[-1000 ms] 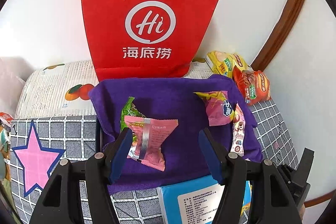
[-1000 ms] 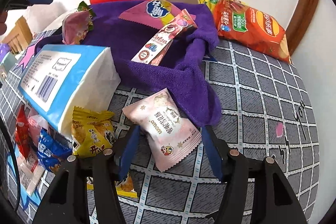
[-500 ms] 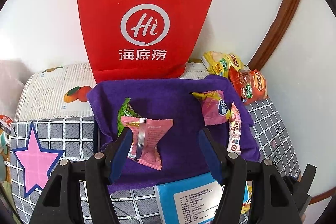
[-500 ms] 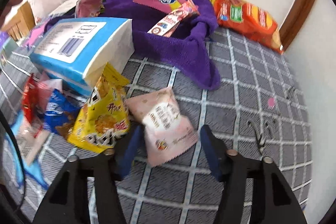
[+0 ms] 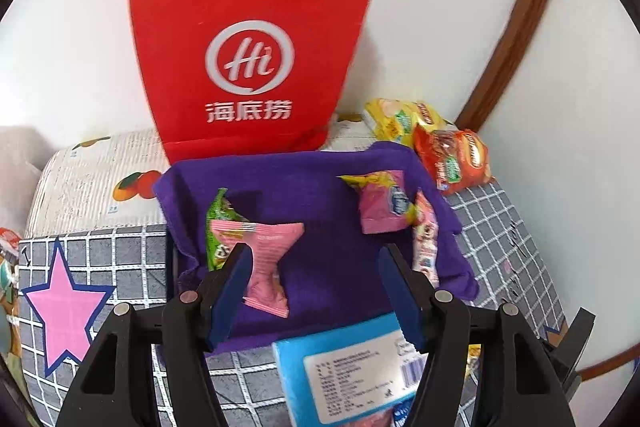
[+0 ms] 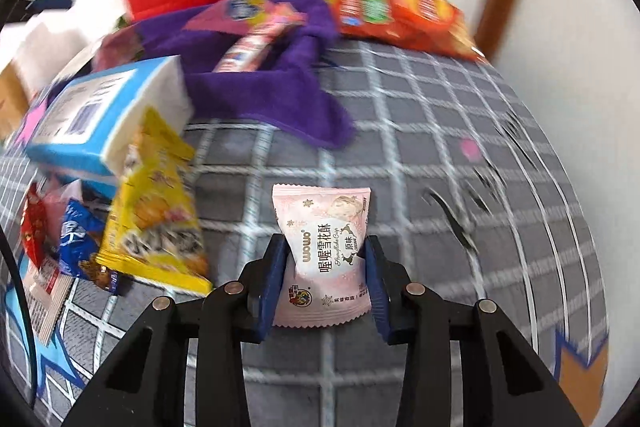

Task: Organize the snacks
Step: 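Grasp the red gold-print packet with the left tool while the right tool holds the candy bag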

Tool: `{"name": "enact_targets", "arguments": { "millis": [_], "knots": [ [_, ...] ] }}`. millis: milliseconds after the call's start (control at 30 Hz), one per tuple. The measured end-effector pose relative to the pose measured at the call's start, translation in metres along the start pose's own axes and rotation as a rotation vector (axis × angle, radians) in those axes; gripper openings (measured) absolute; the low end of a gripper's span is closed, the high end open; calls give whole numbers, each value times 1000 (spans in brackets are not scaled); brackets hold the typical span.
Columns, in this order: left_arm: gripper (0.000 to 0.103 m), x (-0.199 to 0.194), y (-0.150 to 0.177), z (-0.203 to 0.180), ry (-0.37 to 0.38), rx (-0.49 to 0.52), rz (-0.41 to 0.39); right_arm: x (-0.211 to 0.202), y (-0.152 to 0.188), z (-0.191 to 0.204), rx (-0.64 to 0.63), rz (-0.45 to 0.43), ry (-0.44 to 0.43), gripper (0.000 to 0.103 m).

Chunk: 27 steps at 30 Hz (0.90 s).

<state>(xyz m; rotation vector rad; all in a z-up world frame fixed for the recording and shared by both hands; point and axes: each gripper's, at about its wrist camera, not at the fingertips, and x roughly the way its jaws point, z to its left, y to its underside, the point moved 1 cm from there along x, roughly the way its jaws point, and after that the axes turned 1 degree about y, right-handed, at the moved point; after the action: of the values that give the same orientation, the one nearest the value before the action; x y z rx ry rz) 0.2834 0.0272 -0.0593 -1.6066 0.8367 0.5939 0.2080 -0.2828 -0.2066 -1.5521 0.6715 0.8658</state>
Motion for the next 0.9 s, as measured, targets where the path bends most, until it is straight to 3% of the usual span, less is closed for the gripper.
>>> {"name": "enact_targets", "arguments": {
  "millis": [233, 500, 733, 900],
  "knots": [
    [63, -22, 23, -20, 7, 53, -10, -14, 26, 7, 60, -75, 78, 41],
    [63, -30, 86, -13, 10, 35, 30, -12, 24, 3, 106, -72, 60, 42],
    [67, -16, 150, -13, 76, 0, 109, -12, 25, 3, 108, -72, 54, 43],
    [68, -8, 173, -15, 116, -24, 144, -11, 25, 3, 108, -71, 38, 46]
  ]
}}
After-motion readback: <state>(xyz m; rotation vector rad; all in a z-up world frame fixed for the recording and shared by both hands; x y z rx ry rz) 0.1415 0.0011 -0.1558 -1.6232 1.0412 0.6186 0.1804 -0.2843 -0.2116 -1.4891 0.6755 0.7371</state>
